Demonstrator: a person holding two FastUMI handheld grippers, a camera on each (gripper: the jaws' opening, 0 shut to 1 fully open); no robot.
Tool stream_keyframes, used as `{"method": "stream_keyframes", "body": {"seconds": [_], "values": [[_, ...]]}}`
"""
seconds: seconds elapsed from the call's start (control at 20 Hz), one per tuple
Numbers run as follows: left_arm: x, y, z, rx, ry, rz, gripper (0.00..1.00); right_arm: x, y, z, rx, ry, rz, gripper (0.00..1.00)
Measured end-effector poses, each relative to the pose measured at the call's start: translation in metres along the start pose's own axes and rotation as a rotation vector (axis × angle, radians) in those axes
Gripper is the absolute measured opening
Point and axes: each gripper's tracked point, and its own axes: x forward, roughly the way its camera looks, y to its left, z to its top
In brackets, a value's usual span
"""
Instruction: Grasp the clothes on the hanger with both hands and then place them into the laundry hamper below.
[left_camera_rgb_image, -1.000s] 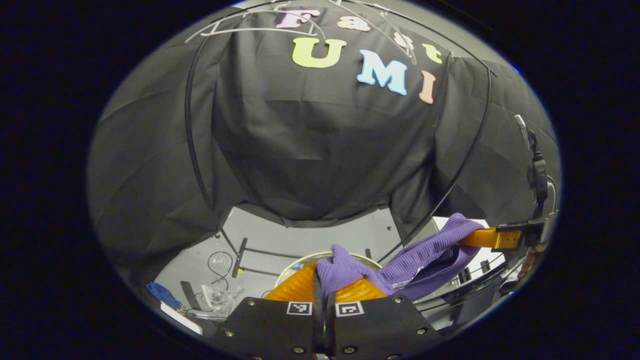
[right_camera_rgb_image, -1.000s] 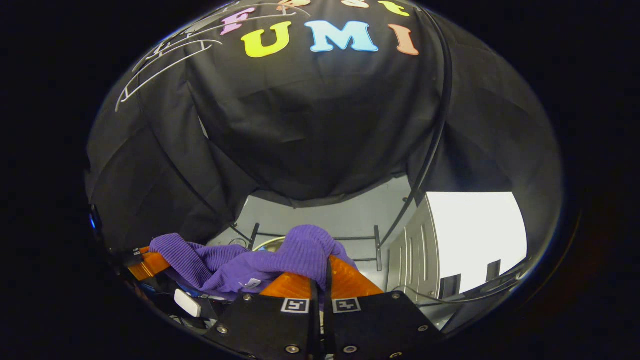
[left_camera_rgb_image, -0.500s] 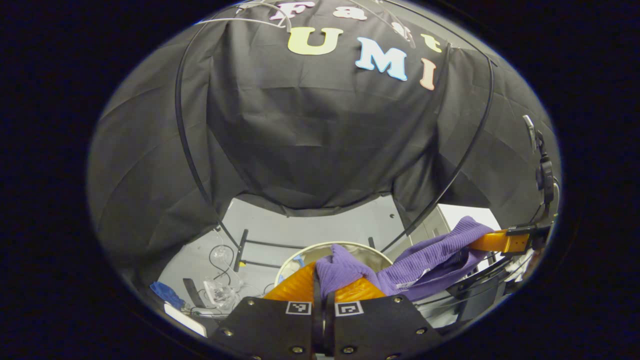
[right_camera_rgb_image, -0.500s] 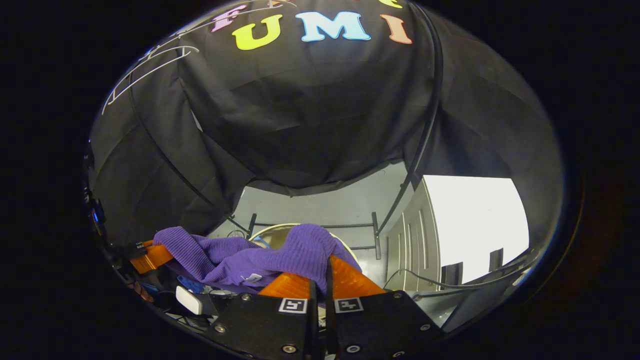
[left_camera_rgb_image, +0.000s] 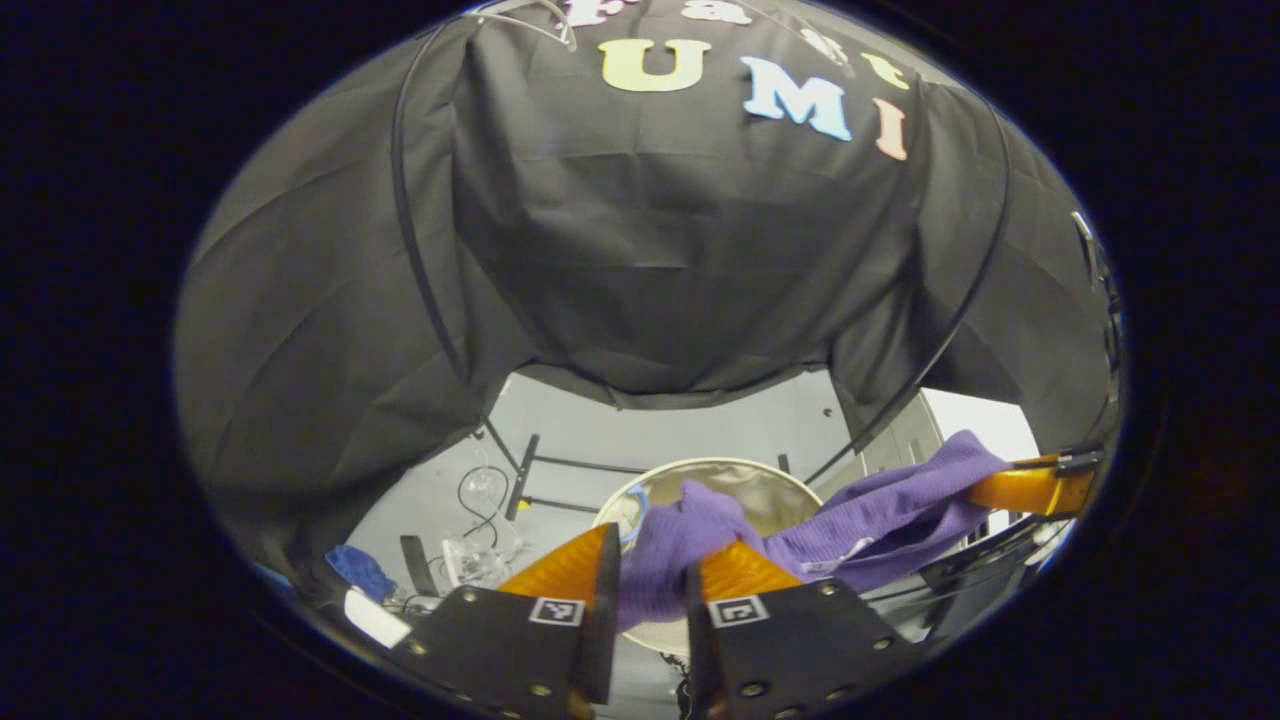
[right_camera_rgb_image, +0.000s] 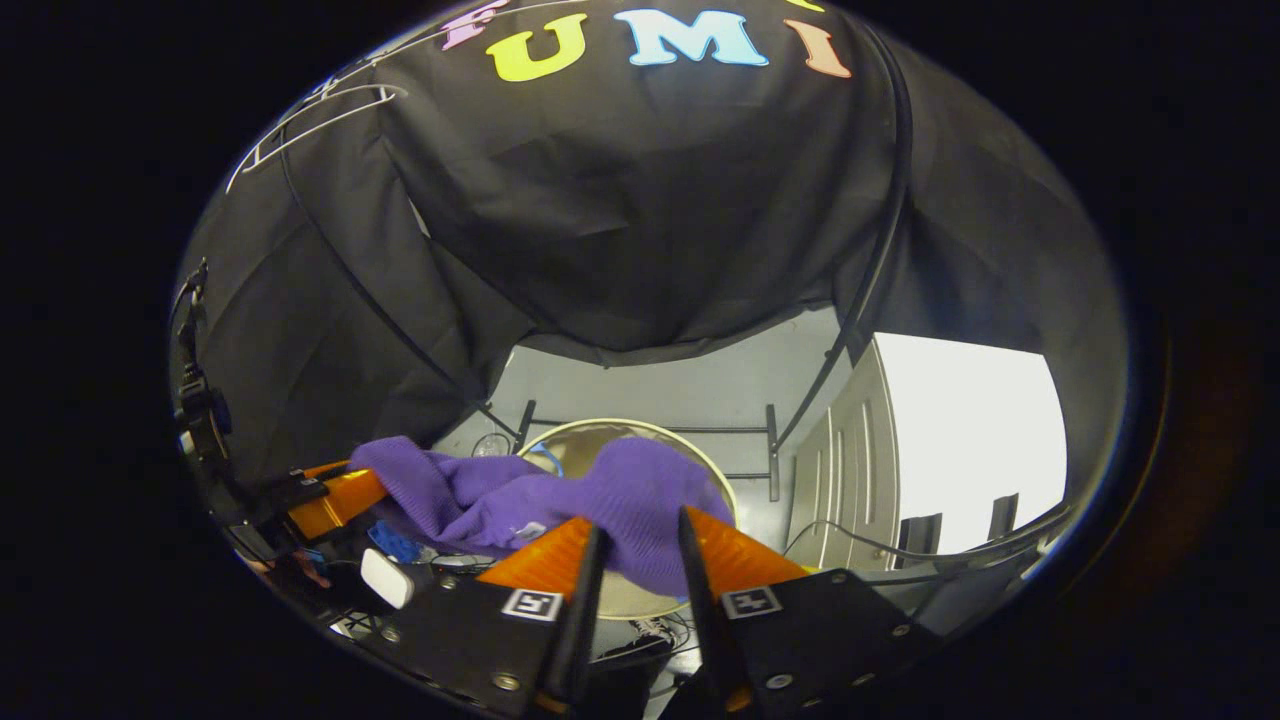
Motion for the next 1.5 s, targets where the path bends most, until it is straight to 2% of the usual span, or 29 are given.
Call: {"method": "stream_keyframes", "body": {"seconds": [0.15,0.2,0.25,0.5,0.55,0.6,0.7,0.8,0.9,0.95,1.0,1.05,1.1,1.2,1.25,1.3,1.35,1.4,1.45,1.5], "values": [[-0.01,0.002,-0.01,-0.071,-0.012,0.006,0.79,-0.012,0.004,0.009,-0.008,-0.006,0.027,0.94],[-0.014,0.007,-0.009,-0.076,-0.018,0.026,0.96,-0.021,0.003,0.013,-0.02,-0.023,0.029,0.93],[-0.027,0.012,-0.004,-0.072,-0.03,0.043,0.96,-0.029,0.0,0.023,-0.034,-0.041,0.031,0.96],[-0.082,0.006,0.026,-0.021,-0.134,0.132,0.96,-0.077,-0.033,0.061,-0.077,-0.205,0.042,0.96],[-0.101,-0.004,0.038,-0.025,-0.171,0.147,0.96,-0.09,-0.043,0.074,-0.077,-0.245,0.046,0.96],[-0.117,-0.017,0.053,-0.034,-0.211,0.164,1.0,-0.102,-0.053,0.083,-0.084,-0.281,0.048,0.96],[-0.159,-0.048,0.083,-0.055,-0.308,0.191,0.96,-0.13,-0.08,0.111,-0.11,-0.369,0.041,0.96],[-0.205,-0.08,0.112,-0.063,-0.421,0.227,0.97,-0.155,-0.113,0.136,-0.127,-0.484,0.019,0.96],[-0.244,-0.121,0.147,-0.063,-0.535,0.223,0.98,-0.184,-0.138,0.161,-0.126,-0.607,0.037,0.96],[-0.264,-0.144,0.161,-0.063,-0.597,0.216,0.99,-0.2,-0.147,0.173,-0.131,-0.673,0.048,0.92],[-0.287,-0.165,0.178,-0.064,-0.659,0.208,1.0,-0.218,-0.157,0.181,-0.147,-0.739,0.052,0.96],[-0.304,-0.18,0.19,-0.067,-0.708,0.203,1.0,-0.234,-0.165,0.191,-0.176,-0.802,0.046,0.91],[-0.322,-0.194,0.2,-0.066,-0.751,0.199,1.0,-0.251,-0.172,0.198,-0.214,-0.864,0.038,0.95],[-0.353,-0.214,0.217,-0.053,-0.816,0.179,1.0,-0.281,-0.177,0.217,-0.278,-0.962,0.015,0.95],[-0.36,-0.212,0.224,-0.05,-0.841,0.166,1.0,-0.298,-0.178,0.224,-0.285,-1.005,0.004,0.91],[-0.366,-0.215,0.23,-0.053,-0.863,0.152,1.0,-0.314,-0.177,0.23,-0.276,-1.049,-0.002,0.95],[-0.379,-0.218,0.235,-0.053,-0.887,0.14,1.0,-0.332,-0.175,0.236,-0.25,-1.089,-0.002,0.95],[-0.392,-0.219,0.243,-0.048,-0.914,0.129,1.0,-0.35,-0.17,0.238,-0.217,-1.122,0.005,0.91],[-0.406,-0.22,0.245,-0.04,-0.938,0.114,1.0,-0.362,-0.166,0.238,-0.183,-1.147,0.009,0.91],[-0.412,-0.219,0.246,-0.03,-0.952,0.092,1.0,-0.368,-0.163,0.232,-0.151,-1.158,0.013,0.95]]}}
